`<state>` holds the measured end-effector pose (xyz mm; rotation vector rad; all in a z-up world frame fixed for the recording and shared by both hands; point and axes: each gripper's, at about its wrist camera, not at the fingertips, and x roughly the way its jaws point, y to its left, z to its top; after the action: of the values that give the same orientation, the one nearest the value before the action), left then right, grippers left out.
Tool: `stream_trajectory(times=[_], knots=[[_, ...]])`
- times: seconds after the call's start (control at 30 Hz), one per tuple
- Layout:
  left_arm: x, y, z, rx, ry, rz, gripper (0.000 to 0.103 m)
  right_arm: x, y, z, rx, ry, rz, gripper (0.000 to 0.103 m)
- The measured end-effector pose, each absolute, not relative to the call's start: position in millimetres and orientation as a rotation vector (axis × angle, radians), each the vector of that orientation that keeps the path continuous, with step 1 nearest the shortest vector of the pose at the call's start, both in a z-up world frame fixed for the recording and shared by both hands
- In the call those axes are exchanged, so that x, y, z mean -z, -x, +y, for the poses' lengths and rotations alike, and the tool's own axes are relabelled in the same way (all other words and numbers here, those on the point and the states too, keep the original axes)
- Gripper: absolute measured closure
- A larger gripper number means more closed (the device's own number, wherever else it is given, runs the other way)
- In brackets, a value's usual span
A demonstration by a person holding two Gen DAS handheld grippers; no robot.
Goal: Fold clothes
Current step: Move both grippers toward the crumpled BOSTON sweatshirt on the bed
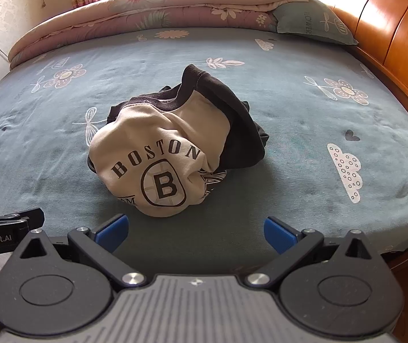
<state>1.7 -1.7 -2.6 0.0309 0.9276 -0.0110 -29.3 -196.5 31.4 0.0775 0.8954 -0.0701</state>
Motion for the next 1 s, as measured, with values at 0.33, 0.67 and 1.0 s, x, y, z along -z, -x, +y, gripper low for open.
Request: stream_trajectory(times=[0.33,0.67,1.0], knots=[[3.2,-1.5,-2.3,0.016,-0.030,0.931,0.001,-30.8,28.8,-196.8,0.069,-0.080,0.899,0.000],[2.0,-0.4,-2.4,0.021,-0.021,0.928,0.001,-31.8,30.5,-198.0,0.072,-0.083,0.896,0.000],[-9.9,6.1,-4.5,0.044,-0.010,0.890,0.001,-47.6,38.4,-201.6,0.093,-0.081,0.863,0.000]])
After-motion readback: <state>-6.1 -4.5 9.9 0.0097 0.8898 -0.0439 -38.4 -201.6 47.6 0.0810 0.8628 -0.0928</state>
